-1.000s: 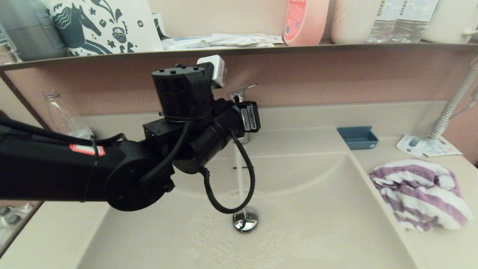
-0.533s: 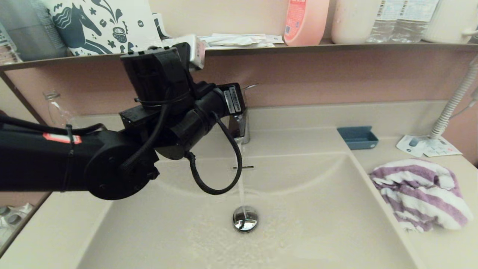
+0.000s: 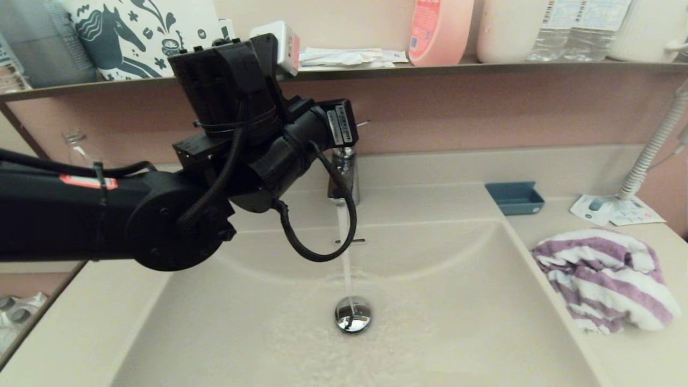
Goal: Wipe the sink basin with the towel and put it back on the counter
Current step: Turn off the faucet
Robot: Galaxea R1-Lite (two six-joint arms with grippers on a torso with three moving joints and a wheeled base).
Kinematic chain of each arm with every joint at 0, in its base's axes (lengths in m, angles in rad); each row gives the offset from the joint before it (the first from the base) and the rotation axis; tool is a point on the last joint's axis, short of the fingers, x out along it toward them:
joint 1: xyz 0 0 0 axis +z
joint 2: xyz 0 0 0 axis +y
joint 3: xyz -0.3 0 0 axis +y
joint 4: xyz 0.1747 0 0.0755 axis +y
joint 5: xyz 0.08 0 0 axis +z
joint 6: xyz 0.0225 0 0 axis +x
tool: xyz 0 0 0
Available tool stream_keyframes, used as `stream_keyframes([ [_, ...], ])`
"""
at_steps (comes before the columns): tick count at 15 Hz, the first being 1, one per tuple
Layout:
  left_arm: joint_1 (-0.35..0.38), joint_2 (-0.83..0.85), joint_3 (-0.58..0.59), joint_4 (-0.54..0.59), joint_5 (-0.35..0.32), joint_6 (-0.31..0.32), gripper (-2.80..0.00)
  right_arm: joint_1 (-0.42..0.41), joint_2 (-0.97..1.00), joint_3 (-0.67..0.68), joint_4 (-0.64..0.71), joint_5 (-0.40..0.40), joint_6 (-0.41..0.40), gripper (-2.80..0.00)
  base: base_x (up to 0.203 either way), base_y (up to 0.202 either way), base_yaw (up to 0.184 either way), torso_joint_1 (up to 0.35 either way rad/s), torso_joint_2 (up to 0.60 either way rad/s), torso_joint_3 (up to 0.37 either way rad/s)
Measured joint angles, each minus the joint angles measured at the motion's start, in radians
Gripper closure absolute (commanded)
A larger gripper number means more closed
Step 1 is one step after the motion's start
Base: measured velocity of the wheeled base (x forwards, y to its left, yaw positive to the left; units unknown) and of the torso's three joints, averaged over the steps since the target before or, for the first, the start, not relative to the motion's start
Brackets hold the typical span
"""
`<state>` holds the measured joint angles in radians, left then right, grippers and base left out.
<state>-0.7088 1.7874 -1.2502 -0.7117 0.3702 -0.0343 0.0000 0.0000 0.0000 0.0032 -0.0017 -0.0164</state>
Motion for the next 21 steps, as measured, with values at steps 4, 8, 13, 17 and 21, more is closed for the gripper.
stream_keyframes([
  [4, -0.024, 0.029, -0.023, 0.014, 0.0, 0.004, 0.0, 0.0, 0.0, 0.0, 0.0, 0.0, 0.0, 0.0, 0.0, 0.0, 0.0, 0.0, 0.0, 0.0],
  [8, -0.039, 0.049, -0.024, 0.069, -0.003, -0.002, 0.0, 0.0, 0.0, 0.0, 0.0, 0.0, 0.0, 0.0, 0.0, 0.0, 0.0, 0.0, 0.0, 0.0],
  [13, -0.055, 0.056, -0.001, 0.073, -0.003, -0.007, 0.0, 0.0, 0.0, 0.0, 0.0, 0.0, 0.0, 0.0, 0.0, 0.0, 0.0, 0.0, 0.0, 0.0],
  [17, -0.079, 0.052, 0.04, 0.065, 0.0, -0.008, 0.0, 0.0, 0.0, 0.0, 0.0, 0.0, 0.0, 0.0, 0.0, 0.0, 0.0, 0.0, 0.0, 0.0],
  [21, -0.077, 0.039, 0.039, 0.075, 0.016, -0.006, 0.0, 0.0, 0.0, 0.0, 0.0, 0.0, 0.0, 0.0, 0.0, 0.0, 0.0, 0.0, 0.0, 0.0],
])
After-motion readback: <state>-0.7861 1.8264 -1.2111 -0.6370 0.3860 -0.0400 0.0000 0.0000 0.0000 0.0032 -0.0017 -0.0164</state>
